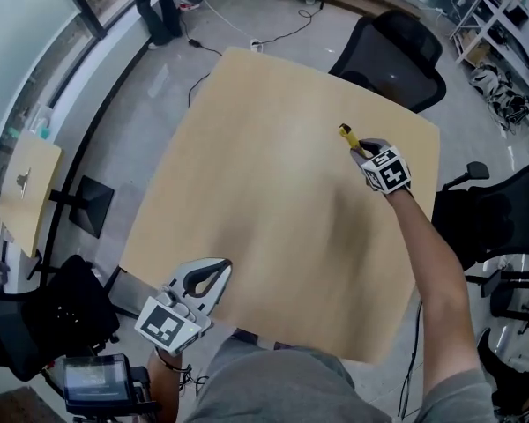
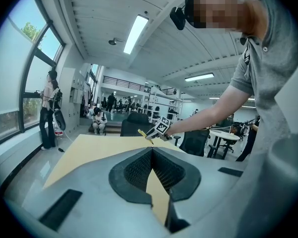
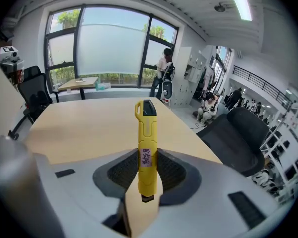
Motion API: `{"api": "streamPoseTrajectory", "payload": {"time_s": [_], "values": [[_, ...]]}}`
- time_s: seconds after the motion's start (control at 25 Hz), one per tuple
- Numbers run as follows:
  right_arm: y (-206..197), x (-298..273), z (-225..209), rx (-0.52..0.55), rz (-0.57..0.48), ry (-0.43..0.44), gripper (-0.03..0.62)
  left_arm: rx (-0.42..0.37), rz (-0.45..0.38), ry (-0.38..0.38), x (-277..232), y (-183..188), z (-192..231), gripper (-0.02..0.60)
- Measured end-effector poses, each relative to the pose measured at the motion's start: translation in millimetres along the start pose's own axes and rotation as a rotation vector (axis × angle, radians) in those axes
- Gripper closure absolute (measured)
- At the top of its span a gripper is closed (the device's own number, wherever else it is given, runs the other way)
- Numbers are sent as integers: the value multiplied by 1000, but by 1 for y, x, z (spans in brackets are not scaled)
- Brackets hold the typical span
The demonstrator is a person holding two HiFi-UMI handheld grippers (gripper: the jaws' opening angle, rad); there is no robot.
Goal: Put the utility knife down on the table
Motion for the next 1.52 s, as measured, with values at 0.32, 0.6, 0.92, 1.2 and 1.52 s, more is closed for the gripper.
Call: {"api": "streamPoseTrajectory", "payload": {"time_s": [0.32, 0.6, 0.92, 1.2, 1.52], "values": [[-23, -29, -5, 91, 74, 25, 477, 19, 34, 10, -16, -3, 2, 577], [-31, -42, 2, 163, 110, 35, 477, 1, 8, -7, -19, -8, 8, 577], [-40, -56, 11, 249, 155, 78, 477, 7, 17, -12, -22, -15, 8, 577], [-47, -66, 14, 316, 192, 98, 477, 17, 26, -17, -24, -20, 11, 577], [-61, -81, 25, 379, 238, 130, 477, 23, 23, -25, -22, -29, 19, 577]]}}
Point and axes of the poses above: the fingertips, and each gripper's own axes: x backward along the fingers, z to its left, y out of its top, the point moved 9 cm from there along x, backward along the fingers, and after that the axes turned 11 degrees about -z, right-handed, at the moved point
